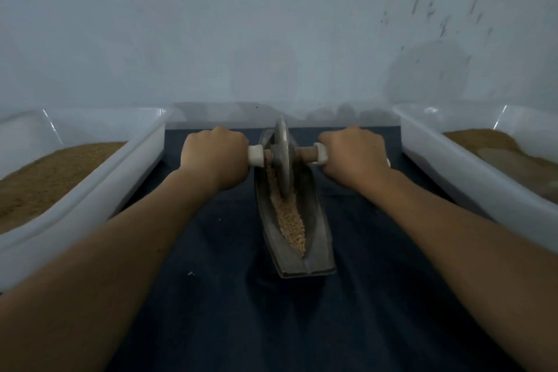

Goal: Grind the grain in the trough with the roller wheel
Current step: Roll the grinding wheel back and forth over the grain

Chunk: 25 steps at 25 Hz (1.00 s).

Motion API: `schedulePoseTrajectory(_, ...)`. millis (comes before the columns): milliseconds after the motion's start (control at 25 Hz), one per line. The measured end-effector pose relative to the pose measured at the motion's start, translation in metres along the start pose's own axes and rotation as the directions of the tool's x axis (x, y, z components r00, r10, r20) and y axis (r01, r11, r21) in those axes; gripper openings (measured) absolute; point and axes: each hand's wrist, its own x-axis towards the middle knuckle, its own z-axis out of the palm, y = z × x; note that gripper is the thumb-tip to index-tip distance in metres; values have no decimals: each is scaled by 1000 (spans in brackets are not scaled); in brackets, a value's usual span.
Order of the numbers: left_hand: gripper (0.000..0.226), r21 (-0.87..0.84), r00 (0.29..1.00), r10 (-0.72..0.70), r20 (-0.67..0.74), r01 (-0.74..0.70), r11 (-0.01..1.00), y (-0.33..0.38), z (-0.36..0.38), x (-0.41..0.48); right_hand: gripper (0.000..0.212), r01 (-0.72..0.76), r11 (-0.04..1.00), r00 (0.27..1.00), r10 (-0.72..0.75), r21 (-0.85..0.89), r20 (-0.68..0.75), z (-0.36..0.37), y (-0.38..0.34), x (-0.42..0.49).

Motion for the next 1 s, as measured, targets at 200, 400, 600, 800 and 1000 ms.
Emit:
schedulePoseTrajectory(200, 35, 109, 934, 238, -268, -216, 970, -11, -2, -55, 24, 144, 990, 927, -136, -3, -350, 1, 18, -64)
schedulePoseTrajectory(400, 19, 124, 964, 137, -229, -111, 986, -8, 4, -49, 22, 70, 995, 953, -89, -74, -291, 9, 14, -47)
schedulePoseTrajectory(600, 17, -4, 999, 29, 29, -28, 1000, -3, 6, 14, 24, -10, 998, 998, 6, 59, 57, -2, 1, 16)
schedulePoseTrajectory(800, 34, 46, 949, 164, -270, -158, 986, -15, 13, -56, 39, 131, 985, 945, -159, -113, -285, -4, 13, -50)
schedulePoseTrajectory(1000, 8, 36, 994, 18, -104, -14, 999, 1, 12, -9, 23, 39, 999, 999, -39, 4, -32, -7, -2, -1)
